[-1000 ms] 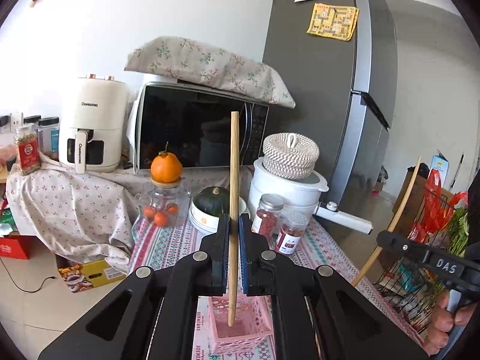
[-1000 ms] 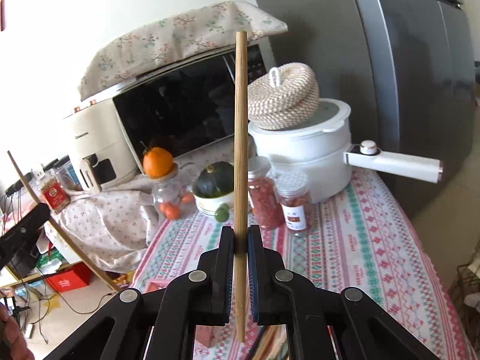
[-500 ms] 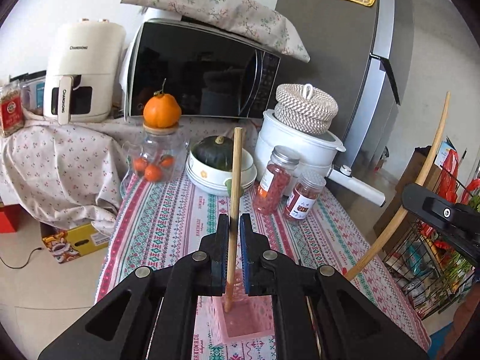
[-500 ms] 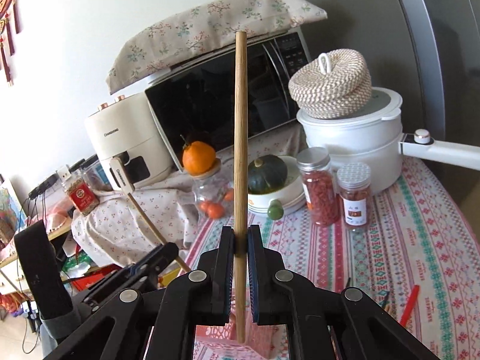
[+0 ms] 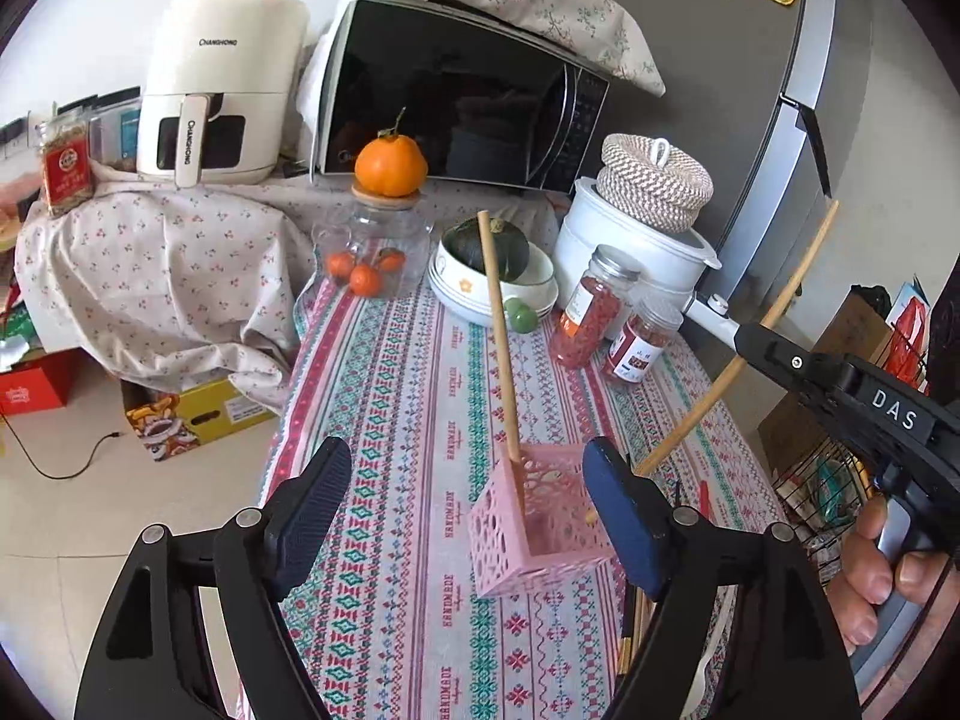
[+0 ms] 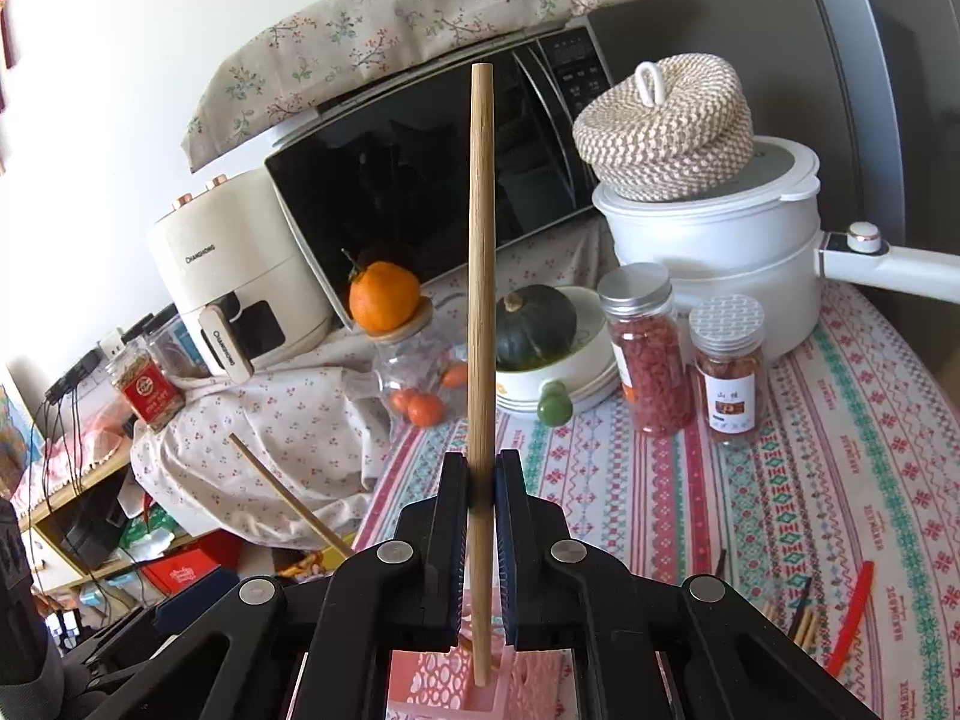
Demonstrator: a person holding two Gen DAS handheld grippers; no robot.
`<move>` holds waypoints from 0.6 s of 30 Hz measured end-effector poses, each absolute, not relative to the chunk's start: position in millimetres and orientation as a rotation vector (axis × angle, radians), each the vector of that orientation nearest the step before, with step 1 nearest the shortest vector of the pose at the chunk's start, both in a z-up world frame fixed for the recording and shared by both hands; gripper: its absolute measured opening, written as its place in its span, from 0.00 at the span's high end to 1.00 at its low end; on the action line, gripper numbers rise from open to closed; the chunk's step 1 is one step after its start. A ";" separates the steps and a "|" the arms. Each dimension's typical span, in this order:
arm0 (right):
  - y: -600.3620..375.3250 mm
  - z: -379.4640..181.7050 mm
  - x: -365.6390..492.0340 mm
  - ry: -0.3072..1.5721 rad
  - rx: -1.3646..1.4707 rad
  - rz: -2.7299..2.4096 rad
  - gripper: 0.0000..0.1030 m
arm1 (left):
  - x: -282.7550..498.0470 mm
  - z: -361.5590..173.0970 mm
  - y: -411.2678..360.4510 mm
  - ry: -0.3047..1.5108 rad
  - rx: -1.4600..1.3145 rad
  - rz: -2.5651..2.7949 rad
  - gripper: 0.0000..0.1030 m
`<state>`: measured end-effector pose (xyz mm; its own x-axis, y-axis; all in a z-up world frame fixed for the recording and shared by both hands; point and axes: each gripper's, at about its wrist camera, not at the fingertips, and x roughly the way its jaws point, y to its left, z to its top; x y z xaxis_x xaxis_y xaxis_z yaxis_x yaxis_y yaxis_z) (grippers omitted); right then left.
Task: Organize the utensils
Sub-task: 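Lower the left tool's chopstick into the pink basket and open while right carries its chopstick, then lower the right tool's chopstick into the pink basket and open the right tool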
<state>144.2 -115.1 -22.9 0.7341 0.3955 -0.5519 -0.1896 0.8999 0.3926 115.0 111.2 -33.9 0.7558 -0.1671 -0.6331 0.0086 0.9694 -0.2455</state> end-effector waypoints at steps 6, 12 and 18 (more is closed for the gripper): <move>-101.7 -37.7 153.7 0.725 0.315 0.331 0.93 | 112.4 -42.1 114.6 0.758 -0.221 -0.092 0.18; -84.2 -66.2 165.0 0.829 0.286 0.326 0.93 | 114.5 -47.9 109.2 0.789 -0.203 -0.107 0.18; -78.9 -81.8 170.0 0.876 0.285 0.315 0.89 | 114.4 -50.0 104.6 0.807 -0.187 -0.119 0.17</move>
<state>170.0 -78.9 -81.8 0.5996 0.3828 -0.7028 -0.1523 0.9167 0.3694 114.4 104.6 -50.0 0.6861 -0.1774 -0.7056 0.0347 0.9767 -0.2118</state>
